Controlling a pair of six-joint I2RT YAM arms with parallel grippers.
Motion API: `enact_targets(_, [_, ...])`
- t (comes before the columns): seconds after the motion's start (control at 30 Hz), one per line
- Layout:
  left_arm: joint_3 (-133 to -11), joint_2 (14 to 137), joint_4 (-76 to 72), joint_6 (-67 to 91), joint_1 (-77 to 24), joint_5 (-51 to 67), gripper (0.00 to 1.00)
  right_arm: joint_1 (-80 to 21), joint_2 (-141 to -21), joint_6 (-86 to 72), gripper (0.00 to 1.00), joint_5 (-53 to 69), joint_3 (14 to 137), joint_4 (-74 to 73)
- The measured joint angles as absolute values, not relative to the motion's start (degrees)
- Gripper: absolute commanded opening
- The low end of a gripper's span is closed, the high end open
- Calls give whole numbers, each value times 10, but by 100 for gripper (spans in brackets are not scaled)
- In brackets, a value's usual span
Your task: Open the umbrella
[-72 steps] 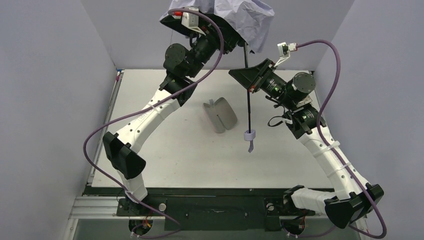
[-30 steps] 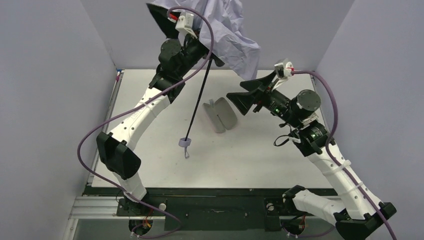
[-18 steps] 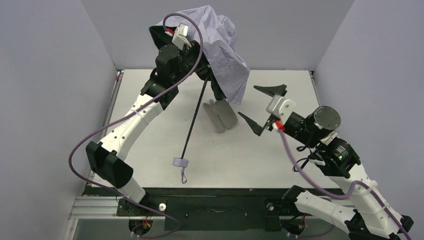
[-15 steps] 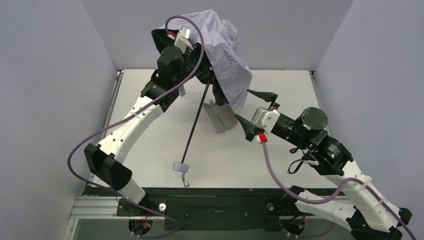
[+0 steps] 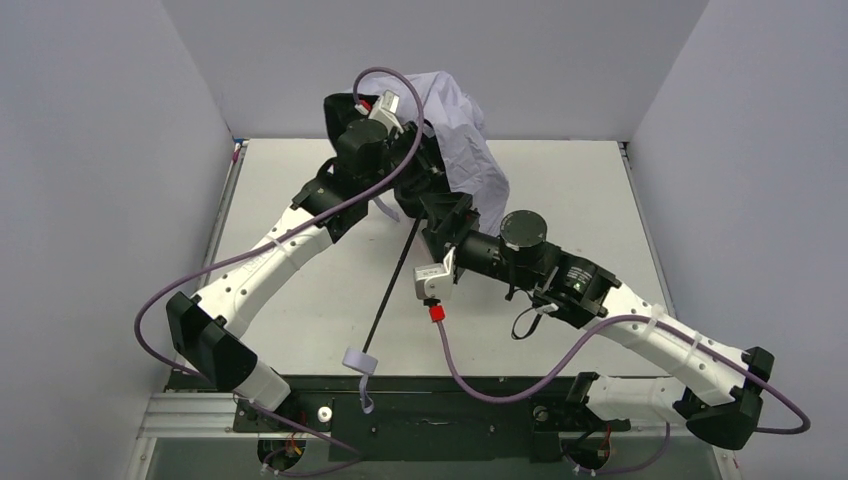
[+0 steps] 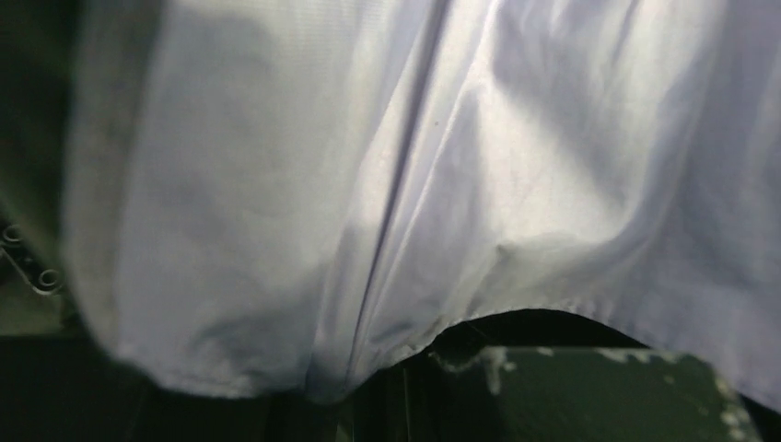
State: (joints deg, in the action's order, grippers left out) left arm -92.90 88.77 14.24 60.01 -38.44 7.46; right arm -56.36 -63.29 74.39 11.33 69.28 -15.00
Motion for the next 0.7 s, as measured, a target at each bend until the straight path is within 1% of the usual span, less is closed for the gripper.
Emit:
enact_targets(0.07, [-919,882,151,601,-389,70,0,-564,-643,771,56,112,692,-140])
enact_targets(0.1, [-917,881,154,602,-390,70,0,-564,-646,780,54,113,691,-138])
enact_targets(0.17, [-915,877,158,604,-393,67,0,-565,-652,802,45,113,691,-135])
enact_targets(0.2, [-915,876,159,604,-394,67,0,-566,-655,813,35,114,691,-134])
enact_targets(0.23, [-915,875,160,604,-394,66,0,-567,-657,822,29,114,689,-133])
enact_targets(0.27, [-915,873,161,604,-394,66,0,-567,-660,835,15,115,687,-133])
enact_targets(0.3, [-914,870,163,604,-395,65,0,-567,-663,844,6,117,685,-133])
enact_targets(0.33, [-913,868,165,604,-396,64,3,-567,-666,855,0,118,684,-130])
enact_targets(0.37, [-910,866,168,603,-396,63,13,-567,-668,863,0,119,684,-126])
enact_targets(0.4, [-906,865,171,599,-396,62,18,-567,-669,872,0,121,683,-118])
enact_targets(0.43, [-903,865,176,598,-395,64,27,-567,-668,872,0,122,683,-115])
enact_targets(0.47, [-900,864,178,596,-394,64,33,-566,-668,865,0,123,683,-117])
enact_targets(0.5, [-897,864,179,590,-392,65,44,-565,-668,856,0,126,683,-117])
enact_targets(0.53, [-894,863,178,579,-390,65,49,-563,-668,835,0,128,683,-116])
enact_targets(0.6, [-893,861,174,557,-384,72,77,-553,-666,785,0,133,684,-114])
enact_targets(0.63, [-890,858,168,543,-378,81,84,-544,-665,750,0,136,685,-112])
enact_targets(0.67, [-887,853,162,530,-368,93,97,-533,-663,714,0,138,685,-110])
enact_targets(0.7, [-887,847,157,517,-354,109,100,-520,-661,677,0,138,685,-108])
